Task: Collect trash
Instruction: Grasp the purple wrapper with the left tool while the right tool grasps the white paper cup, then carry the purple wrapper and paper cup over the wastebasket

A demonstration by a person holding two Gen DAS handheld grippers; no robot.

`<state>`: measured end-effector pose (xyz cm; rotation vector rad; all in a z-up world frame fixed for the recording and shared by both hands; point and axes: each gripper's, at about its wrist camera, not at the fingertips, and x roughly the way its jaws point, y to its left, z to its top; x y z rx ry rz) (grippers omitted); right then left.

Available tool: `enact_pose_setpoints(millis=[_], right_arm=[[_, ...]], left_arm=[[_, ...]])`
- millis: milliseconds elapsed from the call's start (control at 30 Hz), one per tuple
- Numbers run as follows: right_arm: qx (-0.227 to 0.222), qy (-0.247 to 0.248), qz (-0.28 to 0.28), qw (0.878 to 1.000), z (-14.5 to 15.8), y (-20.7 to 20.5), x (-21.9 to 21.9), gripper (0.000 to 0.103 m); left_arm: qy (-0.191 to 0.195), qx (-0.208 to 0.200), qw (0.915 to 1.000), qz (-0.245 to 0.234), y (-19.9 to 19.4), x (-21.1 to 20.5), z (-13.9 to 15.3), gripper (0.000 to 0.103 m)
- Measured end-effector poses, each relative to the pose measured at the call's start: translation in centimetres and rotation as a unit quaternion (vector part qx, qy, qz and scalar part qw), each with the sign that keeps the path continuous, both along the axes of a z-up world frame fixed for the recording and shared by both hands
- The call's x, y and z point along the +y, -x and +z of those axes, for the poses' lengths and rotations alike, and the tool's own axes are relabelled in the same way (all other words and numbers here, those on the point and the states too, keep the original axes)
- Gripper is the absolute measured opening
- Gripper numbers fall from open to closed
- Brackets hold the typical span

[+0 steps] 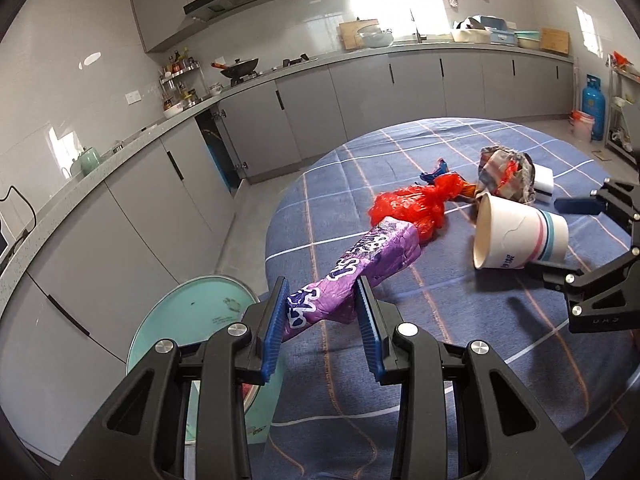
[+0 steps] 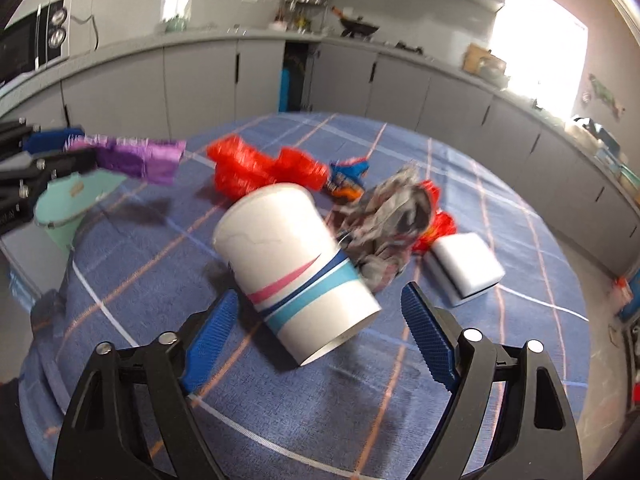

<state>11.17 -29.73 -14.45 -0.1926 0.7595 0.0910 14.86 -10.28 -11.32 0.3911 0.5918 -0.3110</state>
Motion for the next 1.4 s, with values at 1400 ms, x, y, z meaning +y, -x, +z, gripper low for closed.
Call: enact_pose_setpoints(millis=[1400], right_arm=[[-0.176,0.029,0.051,0.983,5.9,1.3,11.1,0.052]], left_arm=[[0.005,-0.05,0.99,0.132,-0.9,7.7,2.7,0.035]])
